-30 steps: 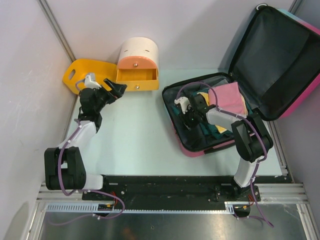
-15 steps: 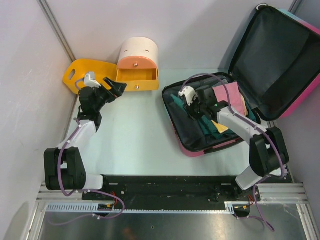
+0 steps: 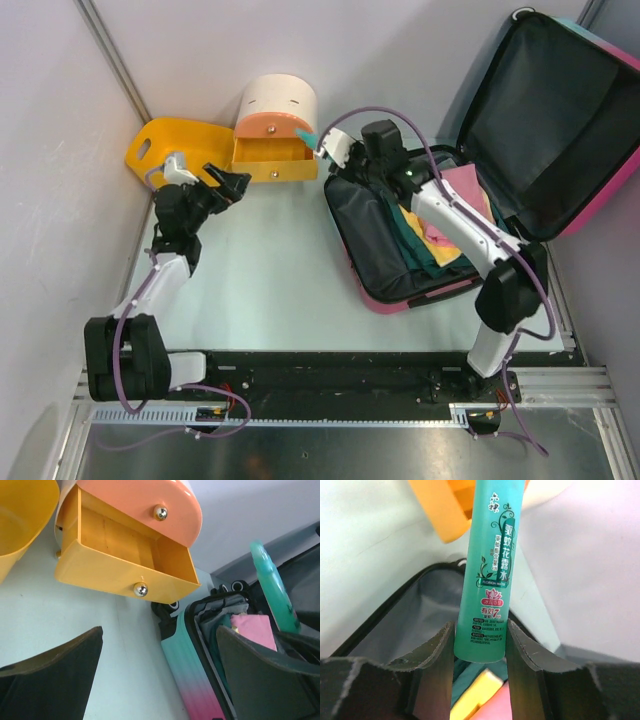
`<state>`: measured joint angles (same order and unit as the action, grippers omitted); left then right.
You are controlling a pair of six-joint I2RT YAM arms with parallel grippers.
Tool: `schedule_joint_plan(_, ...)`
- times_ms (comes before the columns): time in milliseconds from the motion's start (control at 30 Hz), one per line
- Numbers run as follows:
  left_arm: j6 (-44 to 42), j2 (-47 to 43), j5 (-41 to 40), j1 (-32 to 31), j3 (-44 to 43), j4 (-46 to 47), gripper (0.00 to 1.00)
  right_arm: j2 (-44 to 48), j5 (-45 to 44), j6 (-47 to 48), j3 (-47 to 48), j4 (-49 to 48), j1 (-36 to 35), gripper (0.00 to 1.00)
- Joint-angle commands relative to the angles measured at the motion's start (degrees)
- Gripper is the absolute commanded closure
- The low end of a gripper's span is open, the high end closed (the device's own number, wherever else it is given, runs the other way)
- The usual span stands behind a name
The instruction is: Open, take out, and arrange the luggage
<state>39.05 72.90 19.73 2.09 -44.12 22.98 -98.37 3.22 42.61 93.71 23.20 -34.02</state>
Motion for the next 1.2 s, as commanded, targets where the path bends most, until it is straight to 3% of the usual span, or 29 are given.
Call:
schedule_joint_plan(0,0.6,-4.6,-0.8,1.2,2.5,1.3,0.00,-6.5,0.1,5.7,12.0,0.6,0.2,0.99)
schedule_joint_plan(267,2.0,-8.7,-1.3,3.5,5.9,1.4,0.00,-14.5,5.0,20.4,18.3,0.3,-1.9,0.99)
schedule_joint_plan(467,2.6,-9.8,-0.8,5.1,7.0,1.4,0.00,-23.3,6.9,20.9,30.3,4.3,-3.5,0.97)
schedule_joint_plan(900,3.5,-10.1,0.9,6.6,7.5,1.5,0.00,-33.6,6.6,20.8,40.4,0.2,-4.2,0.97)
schedule_joint_plan(1033,3.7,-10.1,1.4,7.0,7.8,1.5,0.00,-34.5,6.7,20.2,40.9,-2.5,-4.5,0.84)
schedule_joint_plan(1167,3.9,-10.1,1.4,7.5,8.3,1.5,0.00,-35.6,6.9,19.6,41.7,-5.2,-4.6,0.79)
